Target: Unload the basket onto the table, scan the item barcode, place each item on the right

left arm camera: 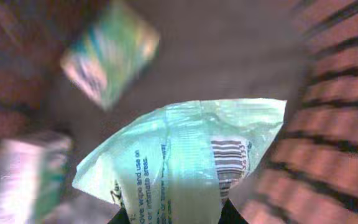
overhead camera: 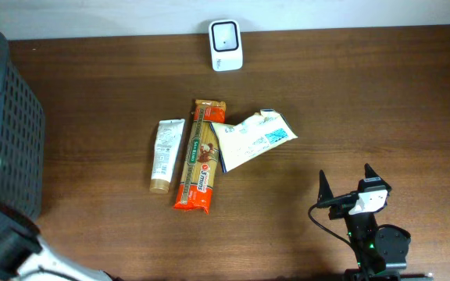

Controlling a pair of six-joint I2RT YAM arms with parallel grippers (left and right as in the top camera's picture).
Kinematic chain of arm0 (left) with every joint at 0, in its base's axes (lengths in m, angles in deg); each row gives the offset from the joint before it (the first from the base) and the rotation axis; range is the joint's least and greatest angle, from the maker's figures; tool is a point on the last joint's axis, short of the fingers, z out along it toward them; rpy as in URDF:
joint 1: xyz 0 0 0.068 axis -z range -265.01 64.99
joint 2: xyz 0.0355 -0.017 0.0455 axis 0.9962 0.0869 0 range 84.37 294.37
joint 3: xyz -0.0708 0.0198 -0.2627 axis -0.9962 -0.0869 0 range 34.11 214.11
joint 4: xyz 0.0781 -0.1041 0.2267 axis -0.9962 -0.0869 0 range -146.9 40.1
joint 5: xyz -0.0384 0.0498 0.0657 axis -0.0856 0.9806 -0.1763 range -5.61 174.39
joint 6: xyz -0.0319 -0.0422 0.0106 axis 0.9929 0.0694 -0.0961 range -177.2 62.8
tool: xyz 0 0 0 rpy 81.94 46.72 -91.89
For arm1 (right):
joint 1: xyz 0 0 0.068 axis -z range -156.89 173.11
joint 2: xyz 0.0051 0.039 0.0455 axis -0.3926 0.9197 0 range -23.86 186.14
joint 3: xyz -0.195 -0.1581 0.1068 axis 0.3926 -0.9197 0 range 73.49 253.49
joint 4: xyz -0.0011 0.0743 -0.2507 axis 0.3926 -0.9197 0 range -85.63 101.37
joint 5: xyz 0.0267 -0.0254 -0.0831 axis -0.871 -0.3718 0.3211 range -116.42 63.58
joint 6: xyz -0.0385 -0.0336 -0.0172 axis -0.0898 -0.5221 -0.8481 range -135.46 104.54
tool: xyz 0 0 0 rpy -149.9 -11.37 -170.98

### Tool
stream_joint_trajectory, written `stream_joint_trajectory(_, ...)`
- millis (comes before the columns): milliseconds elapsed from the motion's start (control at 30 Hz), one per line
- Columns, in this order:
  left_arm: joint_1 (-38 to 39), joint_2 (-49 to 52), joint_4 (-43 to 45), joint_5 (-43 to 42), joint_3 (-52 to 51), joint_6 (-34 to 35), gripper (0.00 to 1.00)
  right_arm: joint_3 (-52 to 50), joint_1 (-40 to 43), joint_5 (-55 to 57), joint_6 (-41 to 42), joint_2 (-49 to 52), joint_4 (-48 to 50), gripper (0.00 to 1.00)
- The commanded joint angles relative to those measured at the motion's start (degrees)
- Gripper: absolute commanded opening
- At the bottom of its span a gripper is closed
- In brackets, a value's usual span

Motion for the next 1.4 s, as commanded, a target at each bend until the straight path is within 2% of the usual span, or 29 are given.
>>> stream_joint_trajectory(0, 2.1, -23.1, -4.0, -12.6, 5.4, -0.3, 0.09, -0.4, 0.3, -0.1, 0.2, -0.3, -0.1, 0.99)
stream_joint_trajectory(67, 6.6, -28.5, -8.2, -13.6, 5.4, -0.4, 0.11, -0.4, 0.3, -0.1, 0.2, -0.3, -0.1, 0.99)
stream_joint_trajectory(133, 16.6, -29.4, -14.0, -13.7, 4.8, -0.4, 0.11, -0.4, 0.3, -0.1, 0.2, -0.3, -0.1, 0.99)
stream_joint_trajectory(233, 29.6, -26.7, -12.6, -12.2, -5.1, -0.3, 0.11, -0.4, 0.3, -0.1, 0.2, -0.3, -0.1, 0.99)
stream_joint_trajectory(300, 37.8, -21.9, -3.9, -12.2, -19.2, 1.4, 0.11, -0.4, 0.3, -0.1, 0.2, -0.3, -0.1, 0.99)
stream_joint_trajectory(367, 45.9, -12.7, 17.0, -12.0, -34.1, 6.8, 0.15, -0.4, 0.3, -0.1, 0.2, -0.3, -0.1, 0.99)
stream_joint_trajectory(433, 49.2, -5.9, 18.9, -9.4, -35.1, 7.1, 0.21, -0.4, 0.3, -0.1, 0.2, -0.3, -0.1, 0.99)
stream_joint_trajectory(467, 49.6, -4.3, 18.3, -8.9, -35.1, 7.1, 0.25, -0.4, 0.3, -0.1, 0.2, -0.3, -0.1, 0.99)
stream_joint_trajectory(533, 49.4, -4.3, 16.8, -7.9, -34.6, 7.1, 0.82, -0.4, 0.3, -0.1, 0.2, -0.3, -0.1, 0.99)
stream_joint_trajectory(567, 48.8, -5.4, 13.0, -6.6, -31.6, 7.3, 0.92, -0.4, 0.3, -0.1, 0.2, -0.3, -0.1, 0.99)
stream_joint_trajectory(600, 47.2, -9.4, 7.9, -3.3, -26.2, 7.3, 0.93, -0.4, 0.3, -0.1, 0.2, -0.3, -0.1, 0.99)
stream_joint_trajectory(667, 43.4, -20.5, 5.4, 4.2, -19.8, 7.3, 0.99, -0.4, 0.3, -0.1, 0.2, -0.3, -0.1, 0.99)
stream_joint_trajectory(700, 40.7, -26.1, 5.8, 7.2, -18.7, 7.2, 0.99, -0.4, 0.3, -0.1, 0.2, -0.3, -0.1, 0.99)
stream_joint_trajectory(767, 32.9, -37.4, 13.2, 11.2, -18.0, -0.1, 0.99, -0.4, 0.3, -0.1, 0.2, -0.3, -0.1, 0.99)
stream_joint_trajectory(800, 24.7, -41.2, 18.4, 12.9, -18.0, 1.3, 0.99, -0.4, 0.3, -0.1, 0.2, -0.3, -0.1, 0.99)
stream_joint_trajectory(833, 16.2, -40.8, 19.9, 12.9, -18.0, 2.1, 1.0, -0.4, 0.3, -0.1, 0.2, -0.3, -0.1, 0.99)
stream_joint_trajectory(900, 4.5, -33.4, 19.9, 12.9, -18.0, 2.1, 0.98, -0.4, 0.3, -0.1, 0.2, -0.3, -0.1, 0.99)
stream_joint_trajectory(933, 0.2, -25.6, 19.4, 12.9, -18.0, 2.1, 0.9, -0.4, 0.3, -0.1, 0.2, -0.3, -0.1, 0.99)
stream_joint_trajectory(1000, -2.5, -12.8, 17.0, 12.9, -18.2, 2.2, 0.86, -0.4, 0.3, -0.1, 0.2, -0.3, -0.1, 0.99)
stream_joint_trajectory(1033, -3.1, -9.7, 16.4, 13.2, -18.3, 1.2, 0.86, -0.4, 0.3, -0.1, 0.2, -0.3, -0.1, 0.99)
stream_joint_trajectory(1067, -3.9, -6.5, 16.3, 15.5, -18.3, -0.7, 0.89, -0.4, 0.3, -0.1, 0.2, -0.3, -0.1, 0.99)
stream_joint_trajectory(1100, -5.1, -2.6, 17.4, 16.1, -18.3, -4.8, 0.97, -0.4, 0.3, -0.1, 0.2, -0.3, -0.1, 0.99)
stream_joint_trajectory(1167, -6.7, 1.5, 18.4, 16.1, -18.3, -9.0, 0.96, -0.4, 0.3, -0.1, 0.2, -0.3, -0.1, 0.99)
stream_joint_trajectory(1267, -9.4, 4.2, 21.0, 15.9, -18.3, -9.7, 0.95, -0.4, 0.3, -0.1, 0.2, -0.3, -0.1, 0.99)
stream_joint_trajectory(1300, -10.4, 4.4, 21.7, 14.4, -18.3, -9.7, 0.89, -0.4, 0.3, -0.1, 0.2, -0.3, -0.1, 0.99)
stream_joint_trajectory(1367, -11.1, 4.4, 22.0, 9.3, -18.3, -9.7, 0.4, -0.4, 0.3, -0.1, 0.2, -0.3, -0.1, 0.99)
